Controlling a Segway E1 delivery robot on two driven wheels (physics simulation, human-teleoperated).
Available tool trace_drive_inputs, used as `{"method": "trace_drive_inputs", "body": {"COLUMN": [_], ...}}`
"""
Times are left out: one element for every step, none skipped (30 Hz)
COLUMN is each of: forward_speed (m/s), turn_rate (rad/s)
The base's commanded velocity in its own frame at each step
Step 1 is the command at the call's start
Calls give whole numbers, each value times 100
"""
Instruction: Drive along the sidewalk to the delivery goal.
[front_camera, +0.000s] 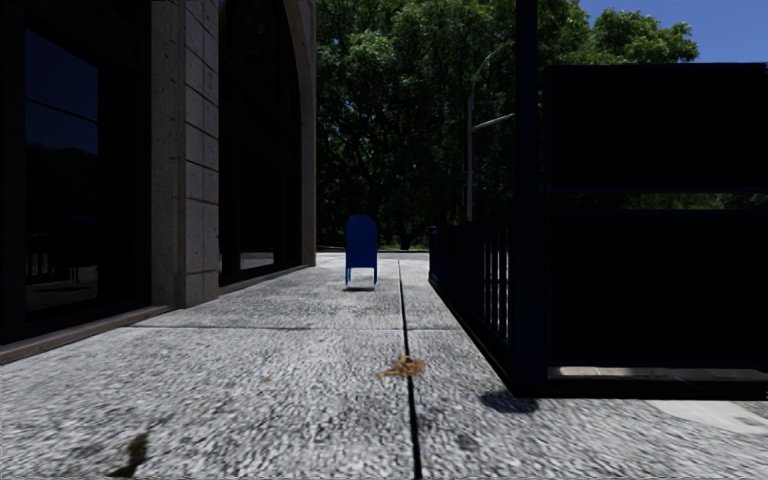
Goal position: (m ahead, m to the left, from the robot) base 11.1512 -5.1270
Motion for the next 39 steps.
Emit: {"method": "trace_drive_inputs", "body": {"forward_speed": [198, 198, 198, 198, 198, 198, 198, 198, 198, 198, 198, 198, 198, 198, 198, 198, 198, 198, 198, 198, 198, 198, 198, 198, 198, 198, 198, 198, 198, 198, 198, 198, 198, 198, 198, 198, 198, 198, 198], "turn_rate": [0, 0, 0, 0, 0, -5, -24, -24, -32, -35, -35, -35, -22, -7, -7, 0, 0, 0, 0, 0, 0, 0, 0, 0, 0, 0, 0, 0, 0, 0, 0, 0, 0, 0, 0, 0, 0, 0, 0]}}
